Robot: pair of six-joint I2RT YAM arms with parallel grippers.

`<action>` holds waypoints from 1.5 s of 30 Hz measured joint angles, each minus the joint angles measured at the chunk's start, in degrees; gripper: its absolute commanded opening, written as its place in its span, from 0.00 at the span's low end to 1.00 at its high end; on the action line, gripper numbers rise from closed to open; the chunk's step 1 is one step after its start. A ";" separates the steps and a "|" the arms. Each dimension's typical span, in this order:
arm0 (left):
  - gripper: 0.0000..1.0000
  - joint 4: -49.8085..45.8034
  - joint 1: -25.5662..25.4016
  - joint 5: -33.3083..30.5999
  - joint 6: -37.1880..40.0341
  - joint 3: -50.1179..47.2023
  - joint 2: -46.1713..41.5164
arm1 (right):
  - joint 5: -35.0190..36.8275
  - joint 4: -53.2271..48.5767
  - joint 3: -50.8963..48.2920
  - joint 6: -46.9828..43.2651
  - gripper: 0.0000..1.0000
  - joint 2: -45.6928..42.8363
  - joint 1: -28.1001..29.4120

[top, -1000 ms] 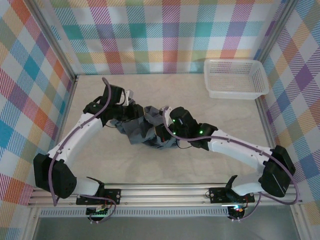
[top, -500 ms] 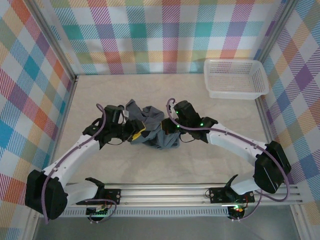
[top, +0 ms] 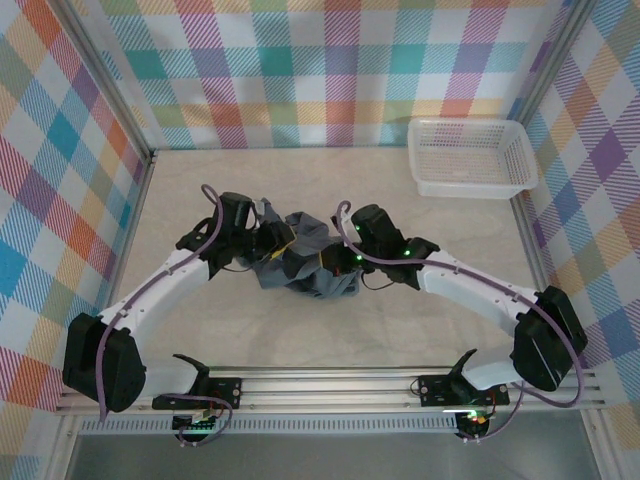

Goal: Fold the inside-out t-shirt

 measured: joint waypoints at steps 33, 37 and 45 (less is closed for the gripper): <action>0.62 -17.68 0.02 -29.27 8.31 -2.40 -24.22 | 18.40 -4.37 11.08 -55.69 0.54 17.18 12.04; 0.62 -17.55 0.02 -29.44 8.31 -3.02 -24.22 | 20.68 -0.33 8.61 -58.60 0.53 17.55 12.24; 0.63 -17.64 0.02 -29.49 8.33 -3.80 -24.22 | 20.72 2.69 8.59 -60.28 0.18 22.25 12.90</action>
